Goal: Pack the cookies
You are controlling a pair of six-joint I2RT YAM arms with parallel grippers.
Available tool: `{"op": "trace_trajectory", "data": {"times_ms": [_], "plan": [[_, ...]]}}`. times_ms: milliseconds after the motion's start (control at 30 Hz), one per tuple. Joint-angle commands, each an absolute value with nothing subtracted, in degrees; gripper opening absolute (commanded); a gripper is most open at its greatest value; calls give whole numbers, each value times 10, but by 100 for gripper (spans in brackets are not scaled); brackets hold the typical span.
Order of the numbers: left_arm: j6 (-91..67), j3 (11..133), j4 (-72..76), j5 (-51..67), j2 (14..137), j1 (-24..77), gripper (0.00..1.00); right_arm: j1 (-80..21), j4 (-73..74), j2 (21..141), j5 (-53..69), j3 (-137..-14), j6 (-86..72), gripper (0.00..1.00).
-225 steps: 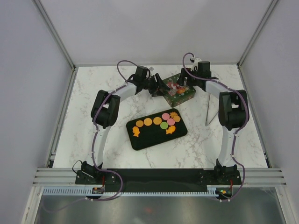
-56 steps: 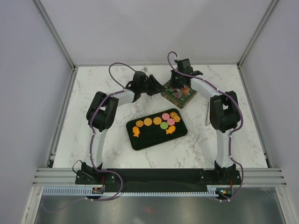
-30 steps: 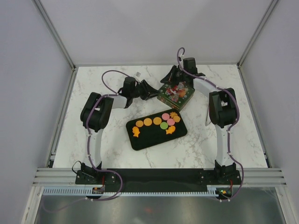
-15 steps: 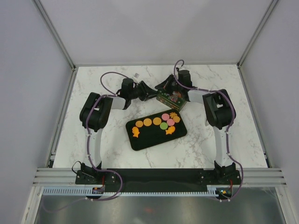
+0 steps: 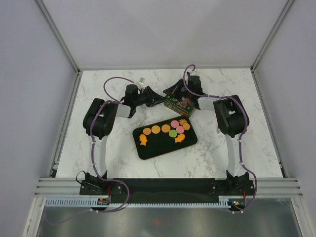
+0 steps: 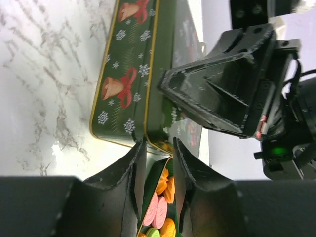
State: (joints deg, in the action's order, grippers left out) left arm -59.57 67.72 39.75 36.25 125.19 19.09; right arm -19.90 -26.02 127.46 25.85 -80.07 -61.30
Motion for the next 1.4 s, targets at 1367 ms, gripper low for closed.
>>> {"op": "trace_trajectory", "data": {"times_ms": [1367], "plan": [[-745, 811, 532, 480, 1376, 208, 2, -56, -342, 1068, 233, -596, -614, 0]]}}
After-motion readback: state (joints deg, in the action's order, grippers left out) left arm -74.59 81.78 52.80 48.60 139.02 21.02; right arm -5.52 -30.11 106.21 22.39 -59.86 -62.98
